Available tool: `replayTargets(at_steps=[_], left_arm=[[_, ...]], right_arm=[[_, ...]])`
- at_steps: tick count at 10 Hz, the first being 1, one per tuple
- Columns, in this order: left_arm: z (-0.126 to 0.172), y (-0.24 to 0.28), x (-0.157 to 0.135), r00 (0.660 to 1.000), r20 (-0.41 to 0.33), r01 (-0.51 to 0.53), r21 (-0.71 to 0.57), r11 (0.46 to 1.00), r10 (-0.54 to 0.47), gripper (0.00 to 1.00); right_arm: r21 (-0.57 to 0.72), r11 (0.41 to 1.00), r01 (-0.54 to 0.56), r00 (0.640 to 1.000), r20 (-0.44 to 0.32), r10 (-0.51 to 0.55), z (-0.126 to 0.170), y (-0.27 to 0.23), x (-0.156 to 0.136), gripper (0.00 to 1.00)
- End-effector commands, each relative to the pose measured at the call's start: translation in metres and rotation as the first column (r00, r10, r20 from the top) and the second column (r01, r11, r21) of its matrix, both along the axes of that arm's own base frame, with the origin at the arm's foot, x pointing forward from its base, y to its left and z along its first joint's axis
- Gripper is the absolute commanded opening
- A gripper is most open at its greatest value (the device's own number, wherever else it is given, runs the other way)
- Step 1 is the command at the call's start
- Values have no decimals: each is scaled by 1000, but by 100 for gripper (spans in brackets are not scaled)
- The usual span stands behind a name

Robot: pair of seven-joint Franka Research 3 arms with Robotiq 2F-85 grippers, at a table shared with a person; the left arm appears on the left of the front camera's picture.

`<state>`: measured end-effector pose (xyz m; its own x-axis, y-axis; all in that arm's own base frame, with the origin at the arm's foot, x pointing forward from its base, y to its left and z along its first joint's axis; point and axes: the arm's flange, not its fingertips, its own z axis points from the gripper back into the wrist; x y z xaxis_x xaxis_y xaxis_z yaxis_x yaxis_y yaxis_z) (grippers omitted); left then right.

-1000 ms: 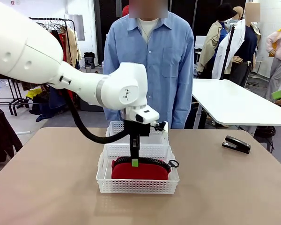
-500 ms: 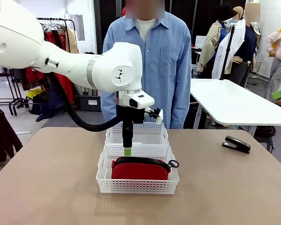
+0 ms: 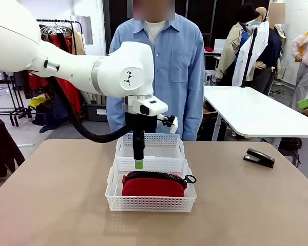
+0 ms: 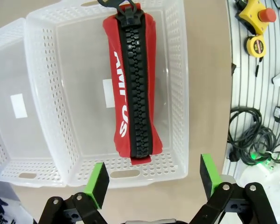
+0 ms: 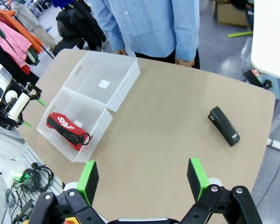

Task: Distribute items into two baskets.
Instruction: Pick up the Stapler that the person points to.

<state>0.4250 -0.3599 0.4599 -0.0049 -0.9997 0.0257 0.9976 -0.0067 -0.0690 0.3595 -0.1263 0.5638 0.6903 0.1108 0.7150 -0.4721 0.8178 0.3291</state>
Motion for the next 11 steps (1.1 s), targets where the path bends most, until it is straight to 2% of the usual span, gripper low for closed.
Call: replayTargets(at_steps=[1,9,11], left_arm=[[1,0,2,1000,7,0,2,1000,0,100],[-1,-1,1,1000,-2,1,-1,1000,-1,100],[30,33,3,993,38,-110,-103,989,114,100]], right_arm=[[12,1000,-6,1000,13,6,1,1,1,100],[12,1000,-6,1000,13,6,1,1,1,100],[12,1000,-6,1000,13,6,1,1,1,100]])
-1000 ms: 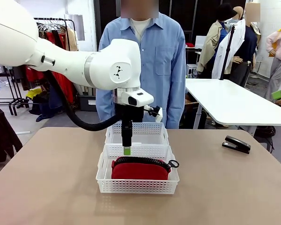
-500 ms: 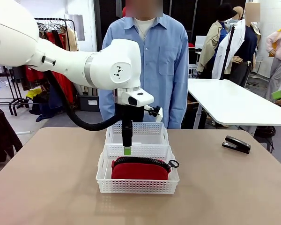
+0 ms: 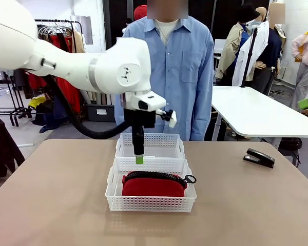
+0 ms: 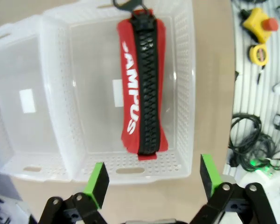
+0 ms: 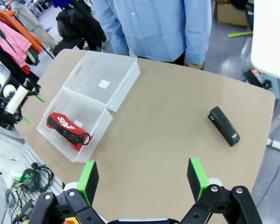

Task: Distribute items into two baskets.
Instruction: Pick up the Stapler that the person points to.

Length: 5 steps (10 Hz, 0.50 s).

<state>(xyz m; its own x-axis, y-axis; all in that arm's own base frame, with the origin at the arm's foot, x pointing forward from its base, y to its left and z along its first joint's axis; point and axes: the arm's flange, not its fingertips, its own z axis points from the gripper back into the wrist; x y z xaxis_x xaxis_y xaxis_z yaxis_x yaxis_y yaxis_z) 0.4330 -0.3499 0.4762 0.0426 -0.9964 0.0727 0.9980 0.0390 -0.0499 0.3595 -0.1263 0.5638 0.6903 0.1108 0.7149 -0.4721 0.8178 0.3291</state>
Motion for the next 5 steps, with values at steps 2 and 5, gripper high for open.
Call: replayTargets(at_steps=[2,5], left_arm=[[55,79,8,981,55,-177,-128,976,185,100],[85,174,17,934,58,-334,-208,919,353,100]], right_arm=[[12,1000,-6,1000,13,6,1,1,1,100],[12,1000,-6,1000,13,6,1,1,1,100]])
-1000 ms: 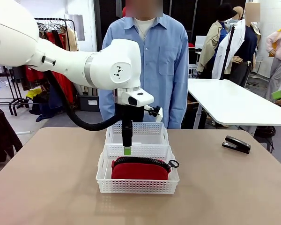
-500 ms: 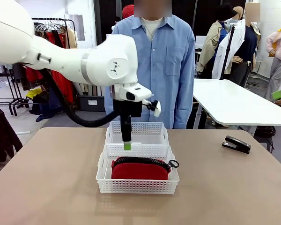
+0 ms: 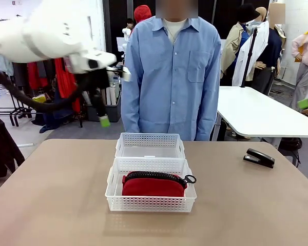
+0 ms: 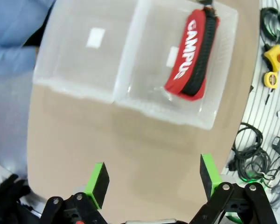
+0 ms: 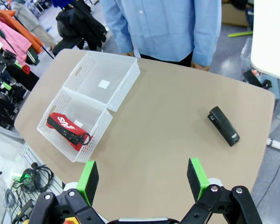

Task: Distribute items into two baskets.
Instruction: Pick up the Stapler that the person points to.

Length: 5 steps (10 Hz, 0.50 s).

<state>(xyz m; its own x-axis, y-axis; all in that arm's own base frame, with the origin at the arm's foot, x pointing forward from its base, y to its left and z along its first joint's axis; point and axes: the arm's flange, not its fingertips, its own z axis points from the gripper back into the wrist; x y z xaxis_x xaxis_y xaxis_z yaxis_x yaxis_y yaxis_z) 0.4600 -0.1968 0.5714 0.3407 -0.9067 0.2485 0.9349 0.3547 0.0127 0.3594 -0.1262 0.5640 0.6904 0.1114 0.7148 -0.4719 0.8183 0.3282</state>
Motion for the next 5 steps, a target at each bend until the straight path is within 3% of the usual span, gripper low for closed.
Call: replayTargets(at_steps=[1,5], left_arm=[[2,63,-8,997,28,-73,-95,993,76,100],[19,165,-22,968,61,-224,-239,945,245,100]], right_arm=[[14,1000,-6,1000,13,6,1,0,1,100],[14,1000,-6,1000,13,6,1,0,1,100]])
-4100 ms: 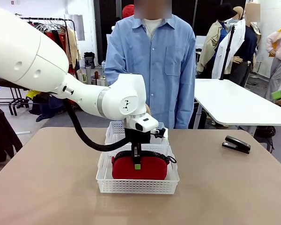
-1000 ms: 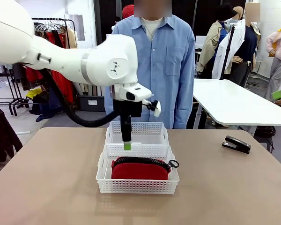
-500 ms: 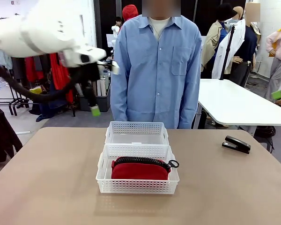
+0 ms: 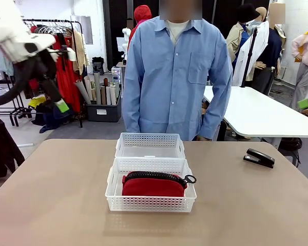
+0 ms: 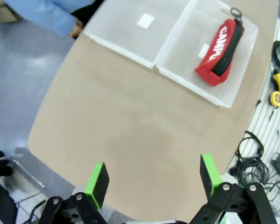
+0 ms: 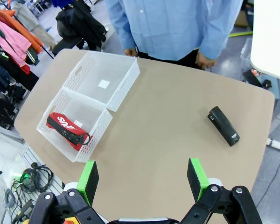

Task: Distribute items into two baskets.
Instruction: Pick up the Stapler that the person points to.

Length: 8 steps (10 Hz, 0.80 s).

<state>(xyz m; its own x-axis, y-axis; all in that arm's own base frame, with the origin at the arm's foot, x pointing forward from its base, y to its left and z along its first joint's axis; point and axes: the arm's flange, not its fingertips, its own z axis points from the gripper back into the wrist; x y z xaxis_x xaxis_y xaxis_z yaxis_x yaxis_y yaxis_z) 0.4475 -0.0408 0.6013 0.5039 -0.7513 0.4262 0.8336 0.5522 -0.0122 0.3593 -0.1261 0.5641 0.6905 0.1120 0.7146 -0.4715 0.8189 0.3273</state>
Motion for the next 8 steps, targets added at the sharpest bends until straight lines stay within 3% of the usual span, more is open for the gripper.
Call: replayTargets(at_steps=[1,5,8], left_arm=[[-16,28,-15,999,25,-45,-59,997,46,100],[-18,96,-33,992,46,-115,-121,986,121,100],[-21,138,-41,987,57,-131,-263,956,151,100]], right_arm=[[15,1000,-7,1000,13,7,1,0,1,100],[15,1000,-7,1000,13,7,1,0,1,100],[15,1000,-7,1000,13,7,1,0,1,100]])
